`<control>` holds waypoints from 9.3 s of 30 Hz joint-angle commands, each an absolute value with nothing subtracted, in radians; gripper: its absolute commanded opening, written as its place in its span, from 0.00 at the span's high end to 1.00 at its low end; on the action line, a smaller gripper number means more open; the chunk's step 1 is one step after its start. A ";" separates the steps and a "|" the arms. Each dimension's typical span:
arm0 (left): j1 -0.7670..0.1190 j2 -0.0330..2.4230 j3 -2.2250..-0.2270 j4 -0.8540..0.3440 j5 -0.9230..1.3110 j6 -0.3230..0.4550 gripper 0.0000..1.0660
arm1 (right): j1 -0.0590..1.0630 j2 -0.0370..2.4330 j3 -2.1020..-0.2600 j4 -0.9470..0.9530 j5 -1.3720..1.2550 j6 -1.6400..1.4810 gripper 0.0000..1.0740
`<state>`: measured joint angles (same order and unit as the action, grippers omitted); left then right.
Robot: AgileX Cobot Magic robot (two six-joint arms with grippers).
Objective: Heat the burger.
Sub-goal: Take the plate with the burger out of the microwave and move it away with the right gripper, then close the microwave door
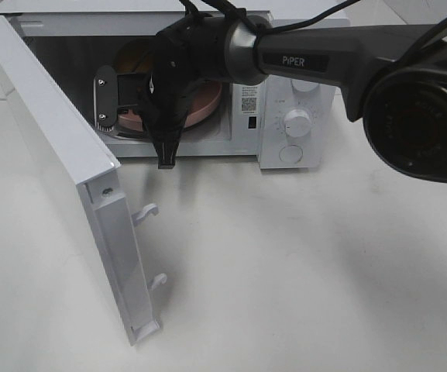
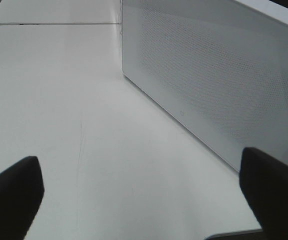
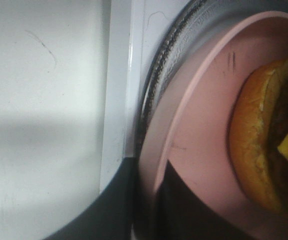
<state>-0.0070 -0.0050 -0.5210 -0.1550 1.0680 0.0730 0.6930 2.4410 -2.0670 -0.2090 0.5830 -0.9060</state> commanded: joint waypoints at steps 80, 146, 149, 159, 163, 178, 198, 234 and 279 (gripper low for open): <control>-0.005 -0.022 -0.522 -0.158 1.059 0.066 0.06 | 0.632 1.568 -0.874 0.120 0.115 -1.500 1.00; -0.005 -0.022 -0.522 -0.158 1.059 0.066 0.06 | 0.632 0.736 -0.417 -0.646 0.701 -0.356 0.98; -0.005 -0.022 -0.522 -0.158 1.059 0.066 0.06 | 0.632 0.737 -0.417 -0.711 0.746 -0.210 0.98; -0.005 -0.022 -0.522 -0.158 1.059 0.066 0.06 | 0.632 0.753 -0.417 -0.833 0.853 0.058 0.98; -0.005 -0.022 -0.522 -0.158 1.059 0.066 0.06 | 0.632 0.811 -0.417 -0.878 0.915 0.177 0.97; -0.005 -0.022 -0.522 -0.158 1.059 0.066 0.06 | 0.632 1.138 -0.418 -0.983 0.936 0.811 0.96; -0.005 -0.022 -0.522 -0.158 1.059 0.066 0.06 | 0.632 1.520 -0.430 -1.136 0.927 1.379 0.95; -0.005 -0.022 -0.522 -0.158 1.059 0.066 0.06 | 0.635 1.593 -0.569 -0.996 0.794 1.246 0.37; -0.005 -0.022 -0.522 -0.158 1.059 0.066 0.06 | 0.468 0.355 -0.649 -0.195 1.065 0.075 0.29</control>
<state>-0.0070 -0.0050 -0.5210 -0.1540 1.0680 0.0730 0.4760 0.3680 -0.6470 -0.2010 1.0740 0.0940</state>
